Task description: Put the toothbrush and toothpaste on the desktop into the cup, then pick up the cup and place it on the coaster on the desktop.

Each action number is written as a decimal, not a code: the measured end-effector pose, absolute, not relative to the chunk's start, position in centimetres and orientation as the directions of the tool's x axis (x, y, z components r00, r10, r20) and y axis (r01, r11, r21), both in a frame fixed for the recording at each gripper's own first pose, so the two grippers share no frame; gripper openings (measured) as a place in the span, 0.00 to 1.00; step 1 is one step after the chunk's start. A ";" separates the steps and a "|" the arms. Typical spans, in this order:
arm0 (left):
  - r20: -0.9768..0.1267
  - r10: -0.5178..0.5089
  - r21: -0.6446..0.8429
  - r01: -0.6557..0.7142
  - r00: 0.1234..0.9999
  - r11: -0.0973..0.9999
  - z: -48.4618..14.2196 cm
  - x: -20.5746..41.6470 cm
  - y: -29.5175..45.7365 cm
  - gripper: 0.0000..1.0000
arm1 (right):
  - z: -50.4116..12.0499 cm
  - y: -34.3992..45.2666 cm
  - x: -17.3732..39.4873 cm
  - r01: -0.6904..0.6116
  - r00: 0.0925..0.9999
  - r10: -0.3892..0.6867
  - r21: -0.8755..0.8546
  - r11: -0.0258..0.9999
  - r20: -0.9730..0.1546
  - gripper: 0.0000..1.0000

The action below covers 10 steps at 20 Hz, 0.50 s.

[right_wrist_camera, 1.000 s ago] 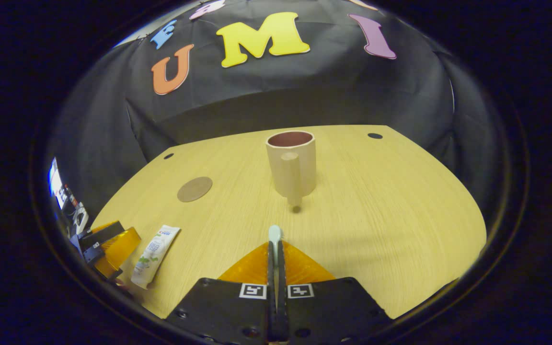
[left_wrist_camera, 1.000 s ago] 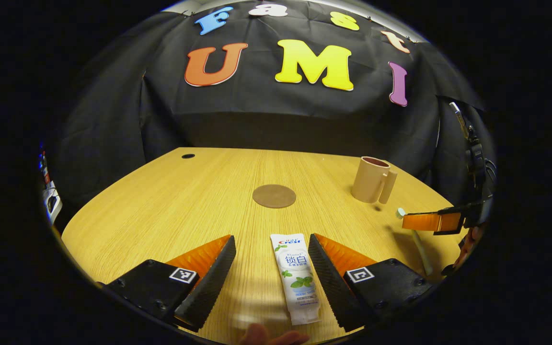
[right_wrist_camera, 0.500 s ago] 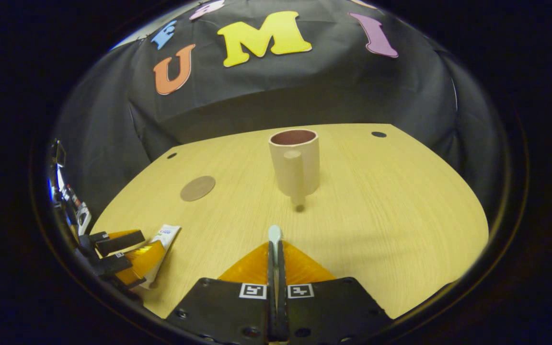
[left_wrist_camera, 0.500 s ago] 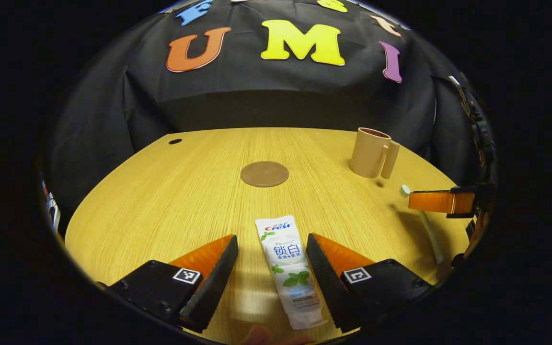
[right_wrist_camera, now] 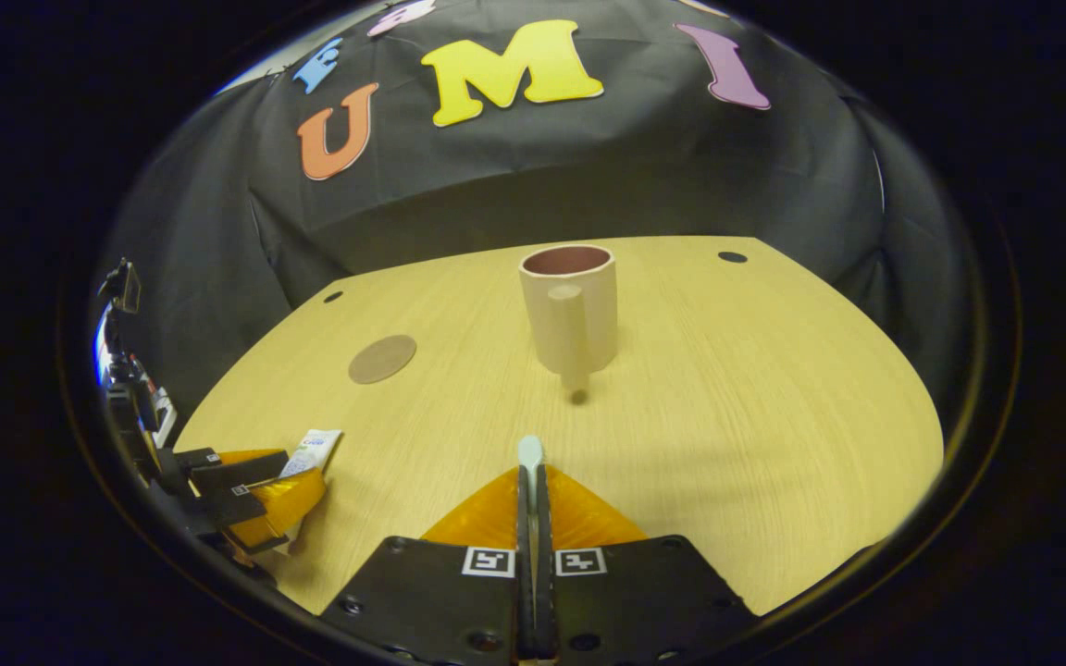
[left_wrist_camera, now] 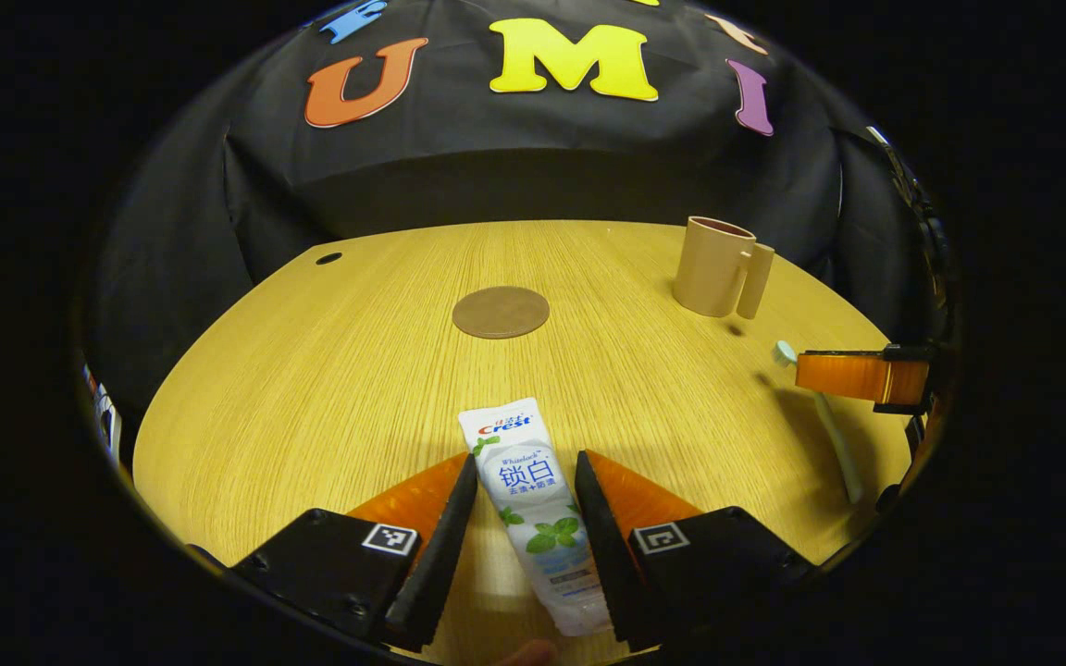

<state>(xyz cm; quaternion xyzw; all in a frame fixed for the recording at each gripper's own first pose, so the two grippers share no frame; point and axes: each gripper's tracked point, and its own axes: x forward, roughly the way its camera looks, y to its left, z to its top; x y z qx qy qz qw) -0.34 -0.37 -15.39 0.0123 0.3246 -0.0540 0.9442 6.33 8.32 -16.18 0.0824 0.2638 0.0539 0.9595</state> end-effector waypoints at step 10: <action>-0.628 -0.112 -0.015 0.132 0.770 0.991 -15.1 0.0 -0.8 0.54 | -17.2 9.1 5.6 -0.079 0.838 0.154 0.164 0.983 -0.523 0.15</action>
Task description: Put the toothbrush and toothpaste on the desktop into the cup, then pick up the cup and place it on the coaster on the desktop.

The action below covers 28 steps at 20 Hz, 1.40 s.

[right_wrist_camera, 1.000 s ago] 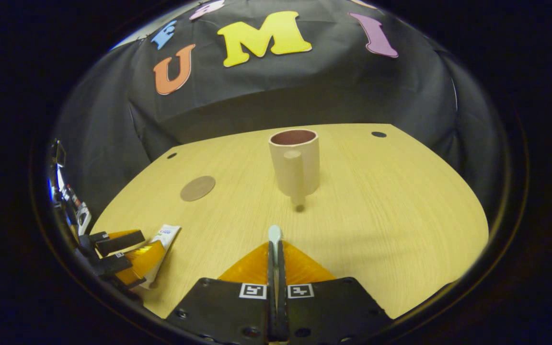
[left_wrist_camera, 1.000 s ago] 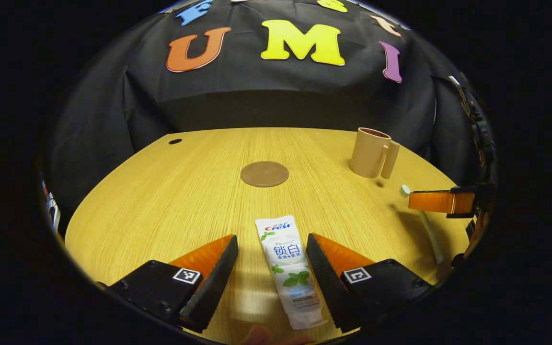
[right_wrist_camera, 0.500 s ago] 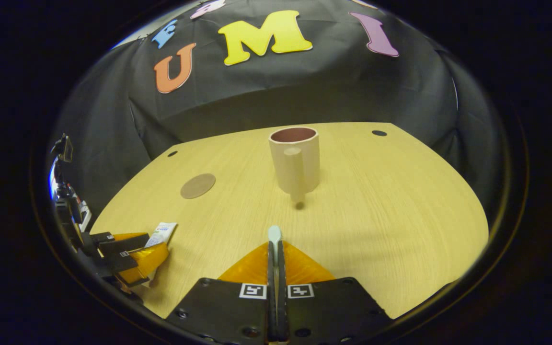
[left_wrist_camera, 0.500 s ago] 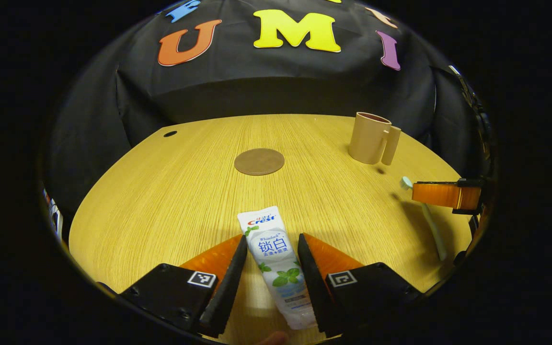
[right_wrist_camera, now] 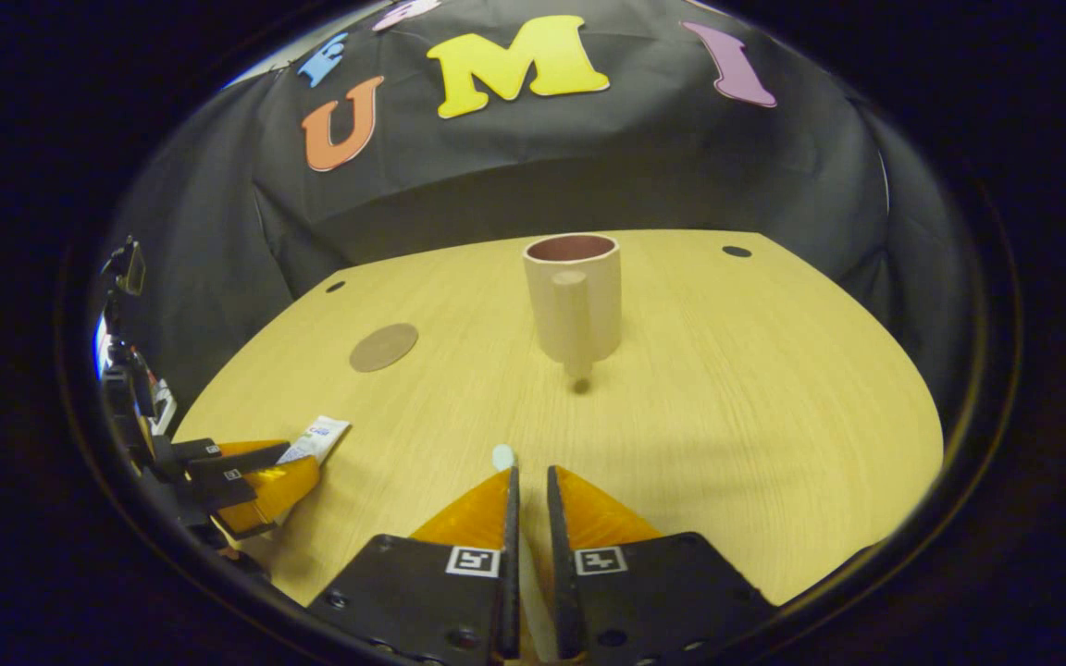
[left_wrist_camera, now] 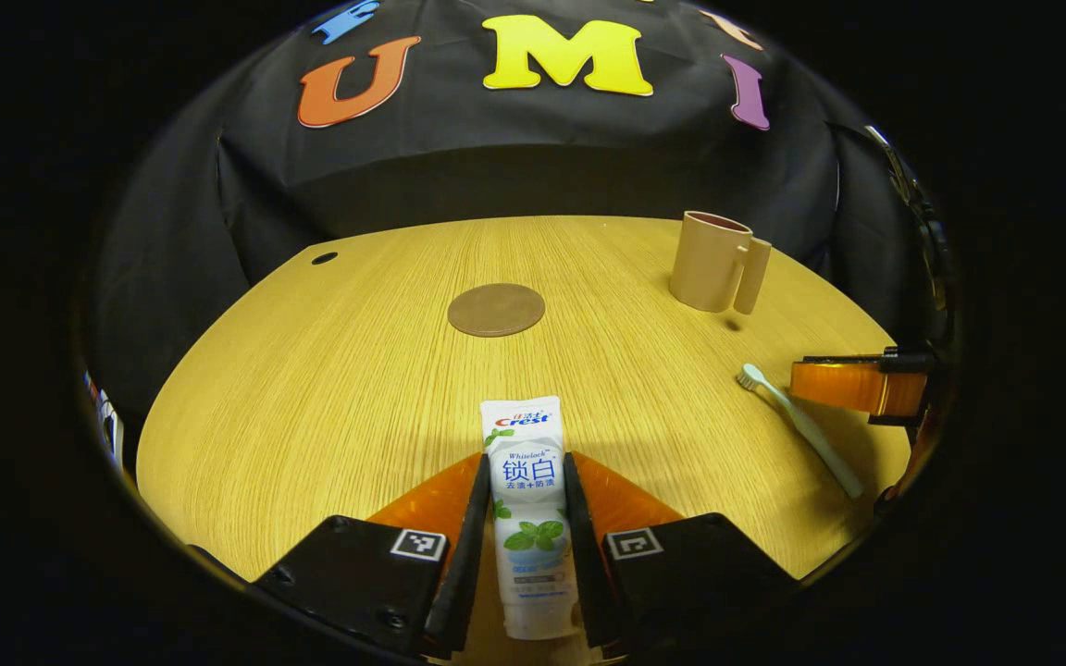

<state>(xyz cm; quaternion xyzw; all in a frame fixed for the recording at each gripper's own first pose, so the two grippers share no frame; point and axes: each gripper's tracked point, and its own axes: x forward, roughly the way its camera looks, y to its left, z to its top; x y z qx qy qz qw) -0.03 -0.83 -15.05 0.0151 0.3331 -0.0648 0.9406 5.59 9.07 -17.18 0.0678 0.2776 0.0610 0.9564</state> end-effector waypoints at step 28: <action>-0.594 -0.133 0.005 0.168 0.794 0.986 -15.2 0.2 -0.2 0.39 | -17.9 10.0 6.0 -0.160 0.813 0.176 0.077 0.984 -0.555 0.00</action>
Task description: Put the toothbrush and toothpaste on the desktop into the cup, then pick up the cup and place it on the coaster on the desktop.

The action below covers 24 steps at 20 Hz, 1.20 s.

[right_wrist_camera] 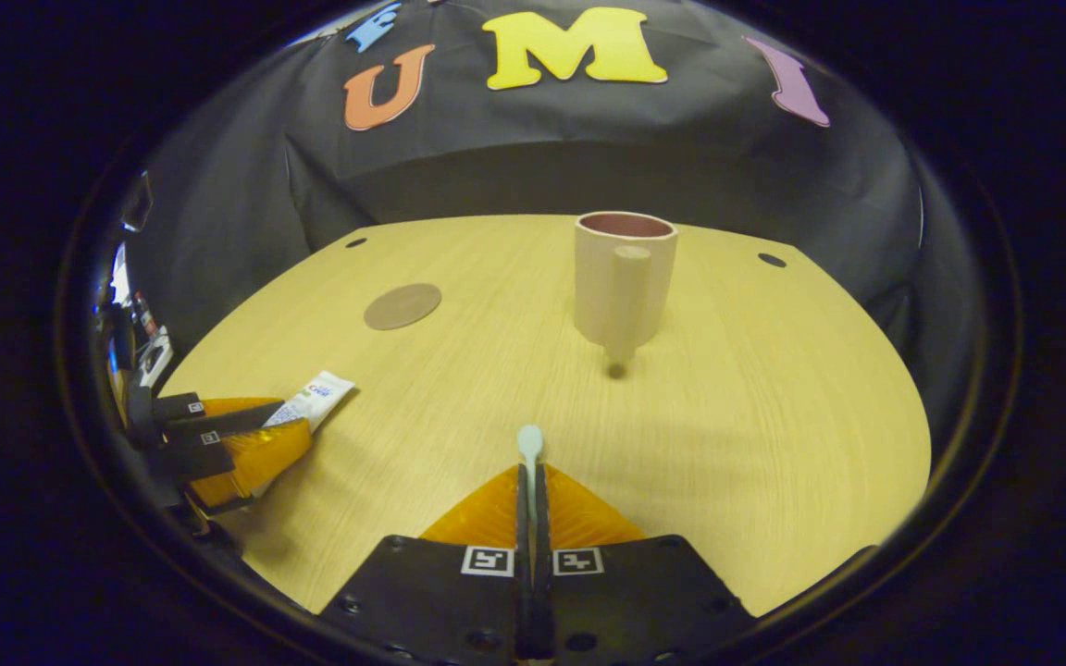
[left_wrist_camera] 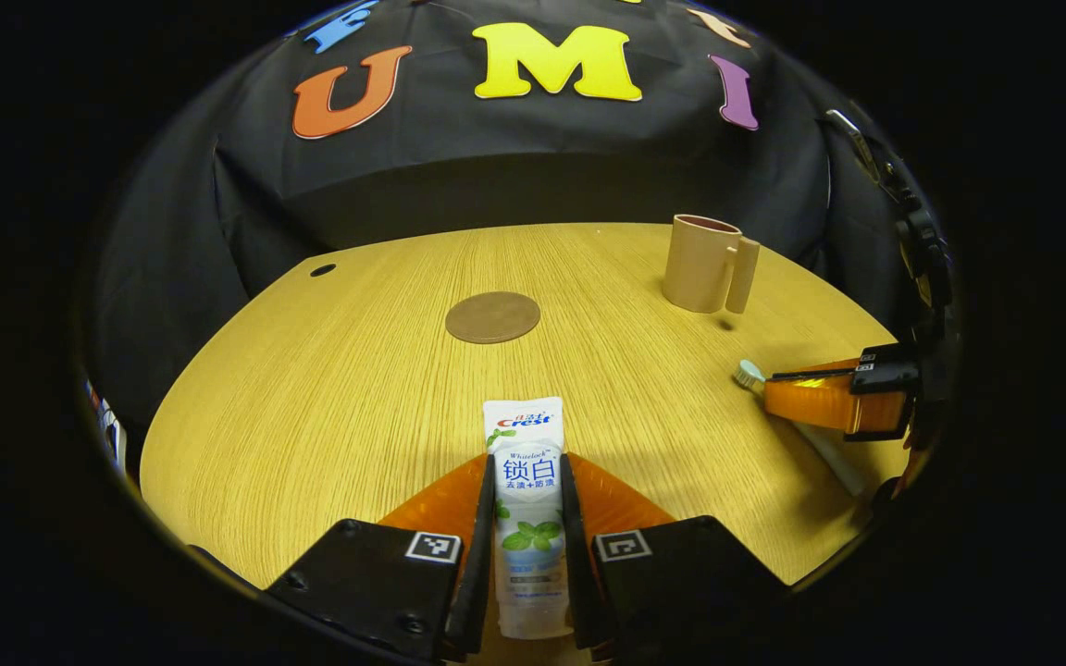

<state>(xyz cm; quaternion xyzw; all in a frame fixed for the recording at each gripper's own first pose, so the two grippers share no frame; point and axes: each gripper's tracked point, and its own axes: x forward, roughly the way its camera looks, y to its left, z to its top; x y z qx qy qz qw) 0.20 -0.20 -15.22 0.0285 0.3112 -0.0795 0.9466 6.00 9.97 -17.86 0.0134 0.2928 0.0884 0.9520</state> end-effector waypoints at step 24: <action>-0.421 -0.152 -0.025 0.156 0.894 0.987 -6.6 1.1 -0.9 0.38 | -2.1 5.2 5.4 -0.130 0.980 0.152 0.164 0.978 -0.128 0.00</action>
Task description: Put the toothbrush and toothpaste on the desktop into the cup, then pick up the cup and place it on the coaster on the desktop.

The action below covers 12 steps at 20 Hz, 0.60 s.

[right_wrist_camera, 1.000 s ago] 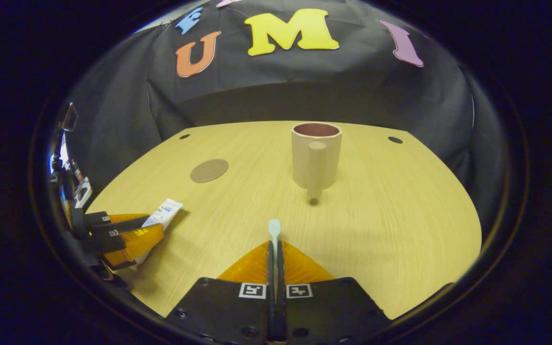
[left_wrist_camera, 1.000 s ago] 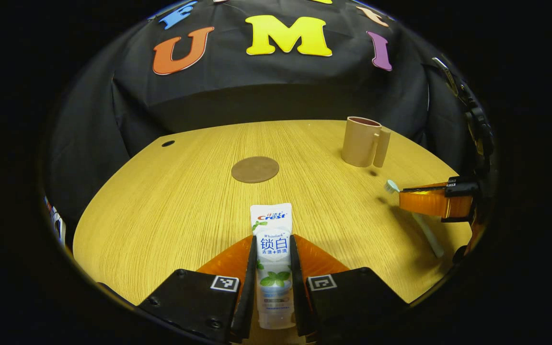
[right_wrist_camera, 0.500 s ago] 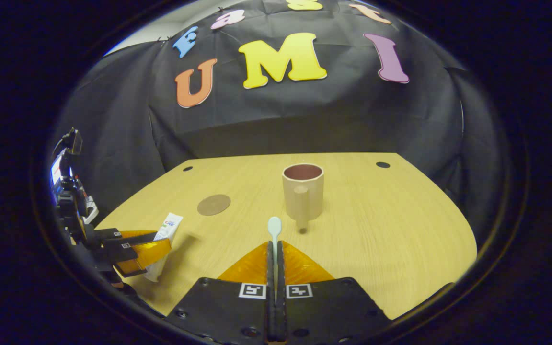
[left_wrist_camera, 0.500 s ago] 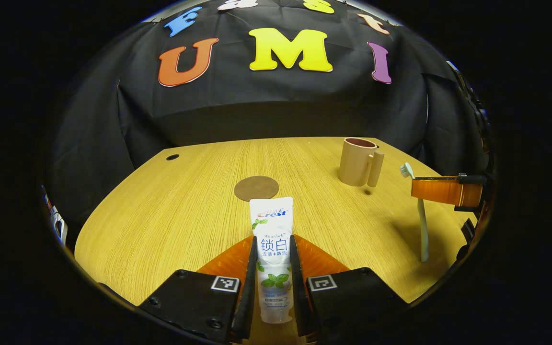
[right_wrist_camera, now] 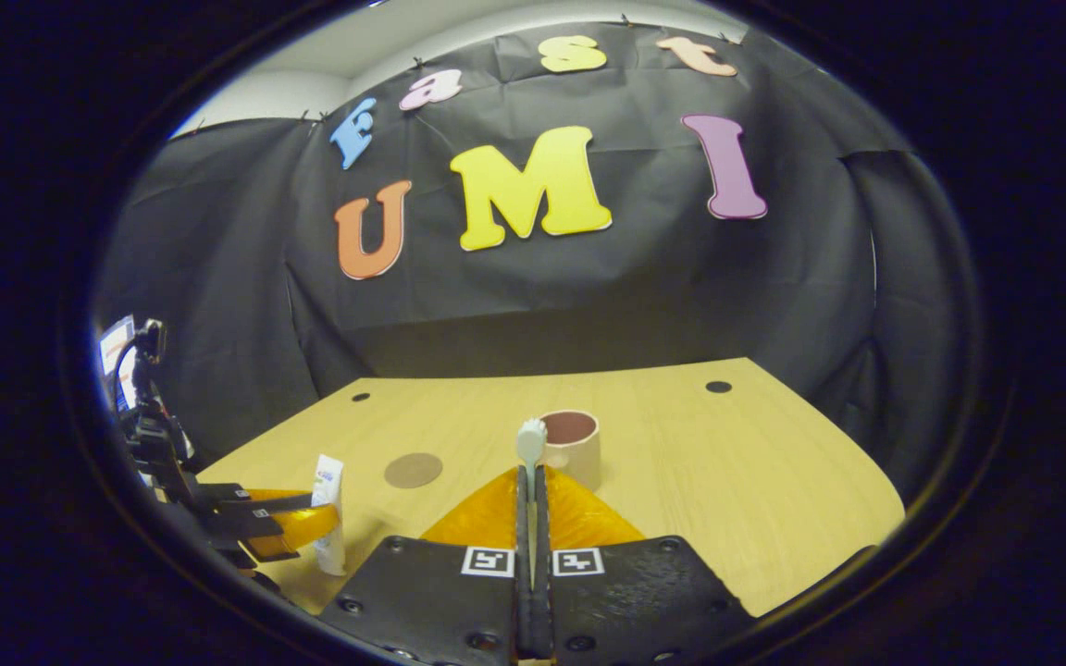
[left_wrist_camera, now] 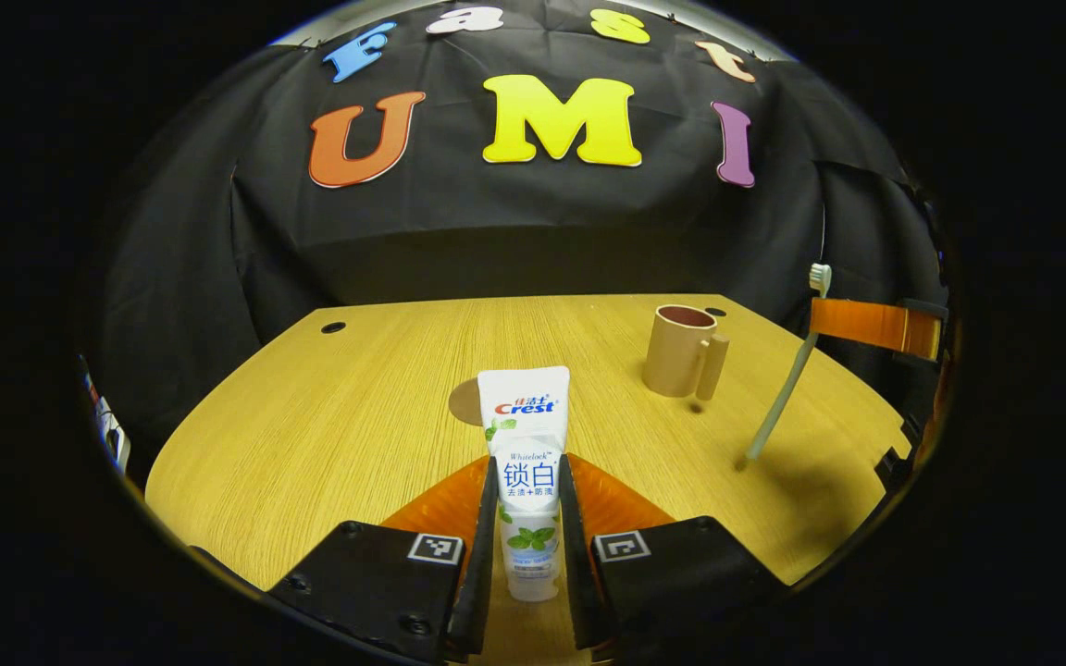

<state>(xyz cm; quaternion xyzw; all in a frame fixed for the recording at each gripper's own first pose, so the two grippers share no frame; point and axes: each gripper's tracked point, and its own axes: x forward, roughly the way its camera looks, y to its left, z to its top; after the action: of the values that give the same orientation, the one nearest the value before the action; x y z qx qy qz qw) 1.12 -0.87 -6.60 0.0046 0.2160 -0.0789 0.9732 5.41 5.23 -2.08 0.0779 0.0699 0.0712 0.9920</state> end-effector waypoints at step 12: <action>-0.316 -0.088 -0.045 0.077 0.945 0.996 -2.2 3.5 1.5 0.08 | 7.9 4.2 13.1 -0.131 0.991 0.132 0.130 0.983 0.002 0.00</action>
<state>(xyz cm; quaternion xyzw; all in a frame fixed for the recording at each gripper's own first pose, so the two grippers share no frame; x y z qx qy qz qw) 3.52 1.51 -2.17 -0.0160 0.1610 -0.0419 0.9859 13.13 4.15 7.95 0.0653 0.0031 0.0658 0.9957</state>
